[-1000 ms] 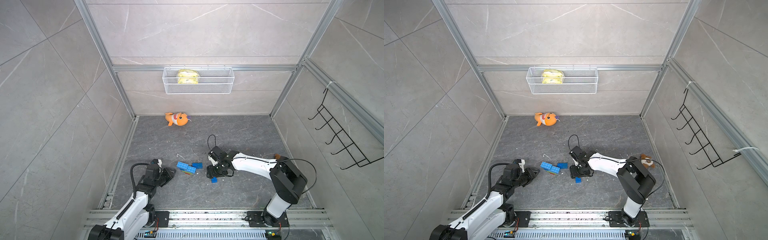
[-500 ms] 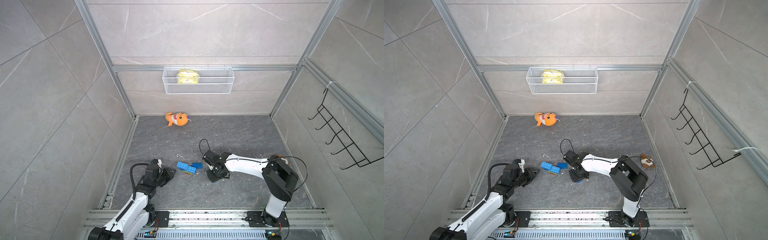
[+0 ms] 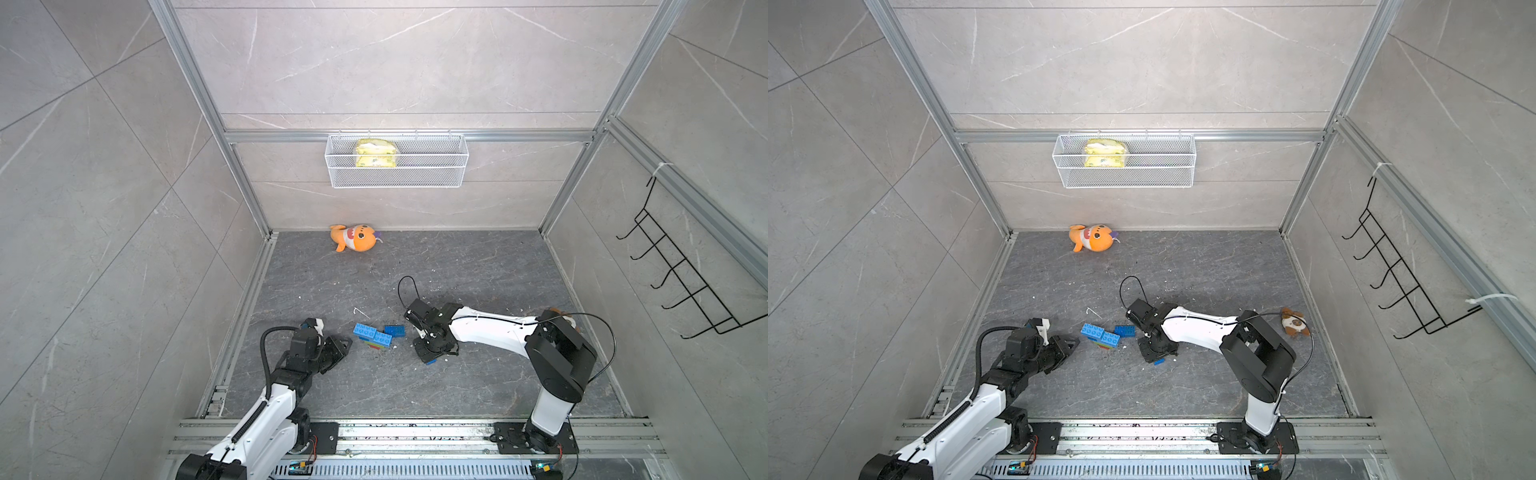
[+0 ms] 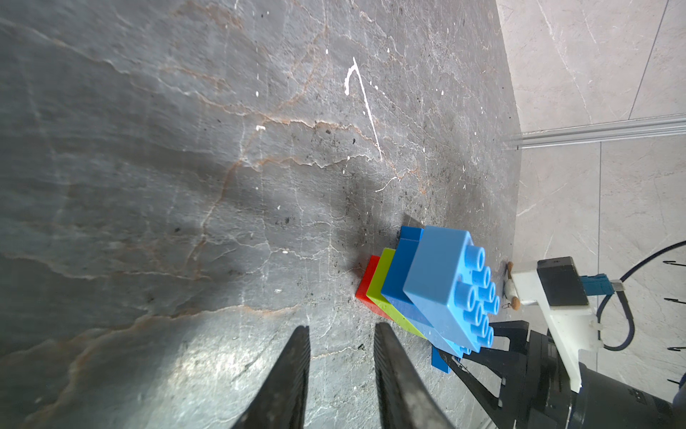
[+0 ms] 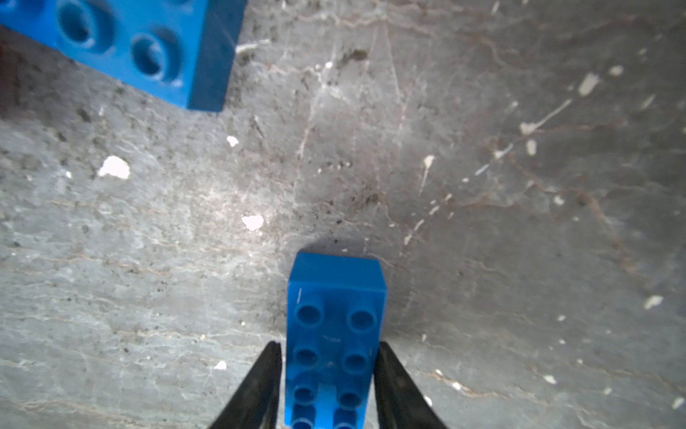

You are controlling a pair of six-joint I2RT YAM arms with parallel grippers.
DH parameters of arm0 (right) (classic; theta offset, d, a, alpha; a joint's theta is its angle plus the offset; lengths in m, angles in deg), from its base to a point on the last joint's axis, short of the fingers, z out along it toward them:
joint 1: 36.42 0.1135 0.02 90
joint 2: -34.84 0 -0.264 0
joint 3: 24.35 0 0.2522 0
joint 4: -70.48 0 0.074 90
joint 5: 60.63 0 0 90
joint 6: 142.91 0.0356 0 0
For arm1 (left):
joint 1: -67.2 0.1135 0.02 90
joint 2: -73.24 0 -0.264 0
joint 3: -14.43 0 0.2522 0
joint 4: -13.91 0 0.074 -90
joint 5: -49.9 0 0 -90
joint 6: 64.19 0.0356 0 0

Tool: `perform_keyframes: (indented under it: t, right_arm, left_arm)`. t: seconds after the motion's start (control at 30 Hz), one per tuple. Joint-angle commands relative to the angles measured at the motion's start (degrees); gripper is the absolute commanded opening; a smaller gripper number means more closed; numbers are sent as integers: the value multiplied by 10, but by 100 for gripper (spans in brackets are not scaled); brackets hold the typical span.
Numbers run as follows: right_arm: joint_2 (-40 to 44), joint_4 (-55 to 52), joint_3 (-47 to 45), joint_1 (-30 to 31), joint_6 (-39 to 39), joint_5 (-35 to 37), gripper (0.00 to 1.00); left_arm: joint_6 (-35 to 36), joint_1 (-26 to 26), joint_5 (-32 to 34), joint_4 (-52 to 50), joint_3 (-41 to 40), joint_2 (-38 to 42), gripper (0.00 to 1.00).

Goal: Assemble a heart with lego
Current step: Pick up the lego brick from the center of the board, then assemble the lego brick with the lego brick.

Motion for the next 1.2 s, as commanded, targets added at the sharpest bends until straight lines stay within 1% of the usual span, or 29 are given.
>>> perform_keyframes:
  t: [0.0, 0.03, 0.1, 0.17, 0.27, 0.37, 0.43, 0.53, 0.6, 0.7, 0.9, 0.97, 1.07, 1.17]
  right_arm:
    - [-9, -4, 9, 0, -7, 8, 34]
    - [-6, -2, 7, 1, -8, 8, 30]
    - [1, -1, 7, 0, -17, 8, 28]
    - [12, 1, 13, 0, -43, 0, 26]
    - [24, -21, 51, 0, -120, -13, 25]
    - [26, -57, 99, 0, -203, -32, 26]
    - [24, -74, 128, 0, -242, -49, 26]
    - [16, -101, 167, 0, -297, -87, 26]
    - [6, -123, 194, 0, -330, -110, 27]
    - [-17, -149, 231, 0, -362, -110, 27]
    - [-66, -178, 301, 2, -394, -130, 27]
    - [-79, -185, 318, 4, -399, -134, 27]
    - [-109, -209, 352, 11, -405, -127, 28]
    - [-139, -230, 385, 17, -409, -118, 27]
  left_arm:
    - [2, 0, -13, -6, 11, 8, 34]
    - [2, 0, -14, -7, 11, 9, 34]
    - [1, 0, -14, -6, 11, 10, 34]
    - [-2, 1, -19, 2, 11, 9, 34]
    - [5, 0, -29, 8, 21, 0, 39]
    - [39, 3, -49, -12, 54, -17, 44]
    - [51, 8, -59, -16, 70, -26, 45]
    - [44, 25, -87, 10, 74, -35, 45]
    - [21, 42, -114, 53, 62, -39, 45]
    - [-6, 53, -139, 114, 51, -58, 46]
    - [-21, 53, -185, 176, 58, -113, 46]
    - [-11, 53, -189, 162, 63, -121, 46]
    - [16, 53, -174, 110, 73, -122, 45]
    - [22, 53, -175, 103, 72, -122, 45]
